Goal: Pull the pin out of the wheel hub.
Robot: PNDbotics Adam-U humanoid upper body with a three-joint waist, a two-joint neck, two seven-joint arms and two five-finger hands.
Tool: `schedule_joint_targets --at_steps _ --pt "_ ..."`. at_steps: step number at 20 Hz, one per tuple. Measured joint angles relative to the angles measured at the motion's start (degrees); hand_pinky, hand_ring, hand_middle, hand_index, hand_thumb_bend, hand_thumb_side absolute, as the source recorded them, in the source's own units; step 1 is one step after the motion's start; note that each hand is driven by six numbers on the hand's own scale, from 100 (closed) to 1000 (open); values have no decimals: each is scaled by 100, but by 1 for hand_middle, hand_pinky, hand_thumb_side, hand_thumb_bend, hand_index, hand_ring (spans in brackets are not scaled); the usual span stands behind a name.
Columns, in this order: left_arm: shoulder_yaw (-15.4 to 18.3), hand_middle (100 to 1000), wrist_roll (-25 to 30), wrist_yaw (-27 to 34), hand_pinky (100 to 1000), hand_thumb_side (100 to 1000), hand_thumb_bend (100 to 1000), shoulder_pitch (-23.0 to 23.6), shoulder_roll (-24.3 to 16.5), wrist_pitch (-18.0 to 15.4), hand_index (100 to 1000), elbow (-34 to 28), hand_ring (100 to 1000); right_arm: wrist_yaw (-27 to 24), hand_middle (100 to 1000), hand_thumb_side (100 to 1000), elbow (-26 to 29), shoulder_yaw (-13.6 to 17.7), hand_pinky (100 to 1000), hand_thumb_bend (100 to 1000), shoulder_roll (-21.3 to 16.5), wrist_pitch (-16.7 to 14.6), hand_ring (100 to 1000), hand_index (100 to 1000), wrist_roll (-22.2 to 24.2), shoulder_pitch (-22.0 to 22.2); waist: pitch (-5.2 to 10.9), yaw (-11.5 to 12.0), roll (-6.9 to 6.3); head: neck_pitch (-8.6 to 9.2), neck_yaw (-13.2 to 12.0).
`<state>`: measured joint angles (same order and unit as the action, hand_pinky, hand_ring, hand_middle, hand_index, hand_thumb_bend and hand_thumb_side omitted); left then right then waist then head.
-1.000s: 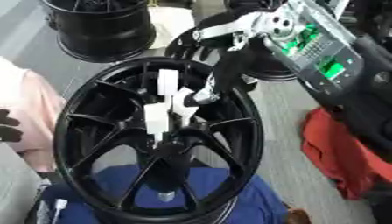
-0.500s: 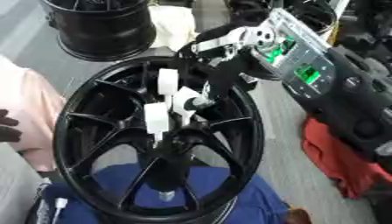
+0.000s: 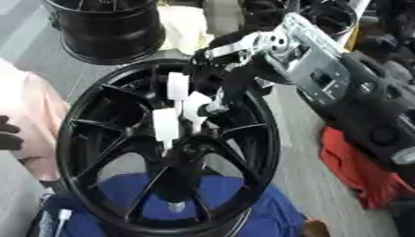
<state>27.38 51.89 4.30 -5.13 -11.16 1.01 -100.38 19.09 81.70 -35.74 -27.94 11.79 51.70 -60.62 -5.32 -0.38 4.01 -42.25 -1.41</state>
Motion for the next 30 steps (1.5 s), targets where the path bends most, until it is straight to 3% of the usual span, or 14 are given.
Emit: schedule_joint_targets --at_steps 30 --pt "-2 736 0 -1 789 741 100 -10 1 0 893 0 746 436 799 357 -529 -134 842 367 397 -265 852 910 20 117 -19 43 -2 -46 4"
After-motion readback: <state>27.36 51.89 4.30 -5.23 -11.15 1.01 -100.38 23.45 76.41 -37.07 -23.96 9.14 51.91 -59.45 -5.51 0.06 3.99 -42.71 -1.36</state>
